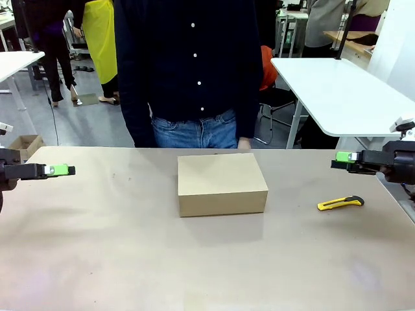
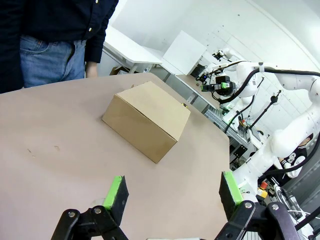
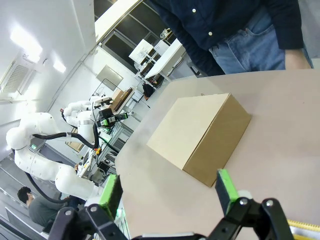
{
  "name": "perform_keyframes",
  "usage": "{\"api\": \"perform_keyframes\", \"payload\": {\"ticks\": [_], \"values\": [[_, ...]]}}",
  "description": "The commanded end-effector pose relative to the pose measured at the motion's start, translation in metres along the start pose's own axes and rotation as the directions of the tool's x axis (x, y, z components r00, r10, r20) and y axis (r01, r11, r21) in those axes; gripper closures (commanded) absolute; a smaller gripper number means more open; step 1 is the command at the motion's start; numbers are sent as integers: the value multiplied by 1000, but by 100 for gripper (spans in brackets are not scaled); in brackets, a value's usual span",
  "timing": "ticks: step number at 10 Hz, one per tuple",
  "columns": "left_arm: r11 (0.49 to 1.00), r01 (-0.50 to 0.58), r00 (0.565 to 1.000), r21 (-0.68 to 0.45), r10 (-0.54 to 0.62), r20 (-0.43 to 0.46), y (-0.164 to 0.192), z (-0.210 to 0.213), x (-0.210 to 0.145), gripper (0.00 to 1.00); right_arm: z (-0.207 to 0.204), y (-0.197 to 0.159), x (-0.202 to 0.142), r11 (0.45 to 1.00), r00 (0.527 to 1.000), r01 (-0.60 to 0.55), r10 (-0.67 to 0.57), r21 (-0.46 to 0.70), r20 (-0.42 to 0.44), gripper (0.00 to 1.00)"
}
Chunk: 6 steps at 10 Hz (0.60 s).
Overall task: Pack the items into the box.
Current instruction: Close the Mailer Box.
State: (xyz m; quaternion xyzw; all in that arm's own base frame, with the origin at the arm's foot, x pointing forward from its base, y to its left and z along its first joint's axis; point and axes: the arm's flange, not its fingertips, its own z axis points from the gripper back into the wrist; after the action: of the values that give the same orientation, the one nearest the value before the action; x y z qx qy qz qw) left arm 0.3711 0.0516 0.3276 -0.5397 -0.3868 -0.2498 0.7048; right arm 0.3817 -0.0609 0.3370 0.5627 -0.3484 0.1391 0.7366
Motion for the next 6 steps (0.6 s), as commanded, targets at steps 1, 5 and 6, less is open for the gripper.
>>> {"api": "perform_keyframes", "payload": {"ticks": [1,5,6], "values": [[1000,20,1000,6,-20,4,-1,1,1,4,0,3,2,1000,1000,-10,10,5,-6,0],[1000,20,1000,6,-20,4,-1,1,1,4,0,3,2,1000,1000,-10,10,5,-6,0],[1000,20,1000,6,-20,4,-1,1,1,4,0,3,2,1000,1000,-10,10,5,-6,0]]}}
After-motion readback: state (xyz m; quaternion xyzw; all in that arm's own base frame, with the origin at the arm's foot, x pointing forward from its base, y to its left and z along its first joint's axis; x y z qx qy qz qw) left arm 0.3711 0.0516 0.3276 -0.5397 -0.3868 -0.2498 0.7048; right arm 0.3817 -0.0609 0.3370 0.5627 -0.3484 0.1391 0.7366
